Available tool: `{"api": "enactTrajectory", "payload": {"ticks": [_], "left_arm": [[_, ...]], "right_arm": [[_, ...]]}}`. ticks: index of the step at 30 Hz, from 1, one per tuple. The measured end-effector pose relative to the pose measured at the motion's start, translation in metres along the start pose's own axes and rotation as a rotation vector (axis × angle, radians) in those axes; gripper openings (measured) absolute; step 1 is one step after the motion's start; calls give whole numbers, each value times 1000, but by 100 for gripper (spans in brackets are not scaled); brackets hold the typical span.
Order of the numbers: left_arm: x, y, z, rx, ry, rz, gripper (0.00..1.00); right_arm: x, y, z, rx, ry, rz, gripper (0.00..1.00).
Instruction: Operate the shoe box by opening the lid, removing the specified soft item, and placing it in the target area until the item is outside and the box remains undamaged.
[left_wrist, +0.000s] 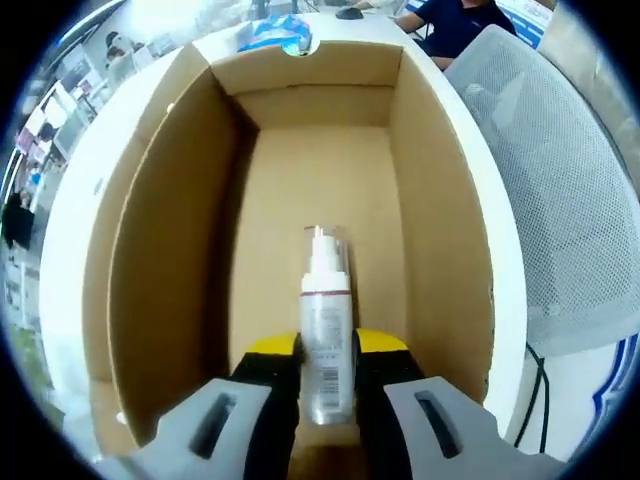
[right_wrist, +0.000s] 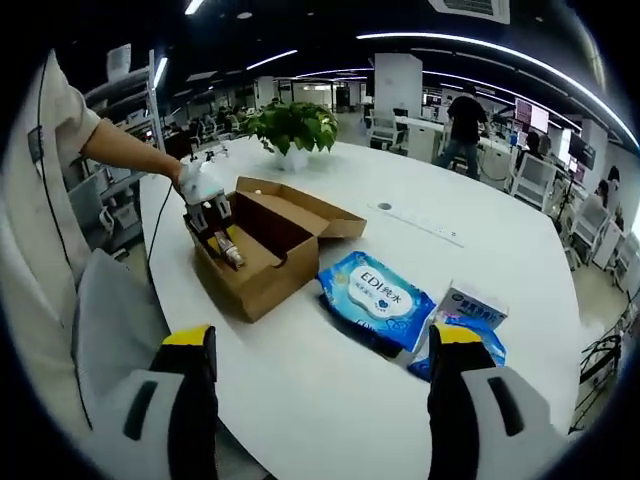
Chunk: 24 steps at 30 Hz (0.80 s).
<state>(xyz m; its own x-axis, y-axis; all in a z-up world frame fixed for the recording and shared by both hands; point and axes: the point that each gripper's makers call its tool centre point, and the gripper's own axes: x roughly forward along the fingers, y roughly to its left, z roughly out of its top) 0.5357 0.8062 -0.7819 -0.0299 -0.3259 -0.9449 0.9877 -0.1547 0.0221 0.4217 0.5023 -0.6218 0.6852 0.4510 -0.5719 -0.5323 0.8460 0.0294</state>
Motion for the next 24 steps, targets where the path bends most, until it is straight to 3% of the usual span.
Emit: {"api": "enactTrajectory", "payload": {"ticks": [7,24], "left_arm": [[-22,1,20,-44,-68,38,17],[-58,-24,83,5,-209,82,17]], "right_arm": [[5,9,9,-41,-18,36,75],[12,39,28,-148,-79,116,63]]}}
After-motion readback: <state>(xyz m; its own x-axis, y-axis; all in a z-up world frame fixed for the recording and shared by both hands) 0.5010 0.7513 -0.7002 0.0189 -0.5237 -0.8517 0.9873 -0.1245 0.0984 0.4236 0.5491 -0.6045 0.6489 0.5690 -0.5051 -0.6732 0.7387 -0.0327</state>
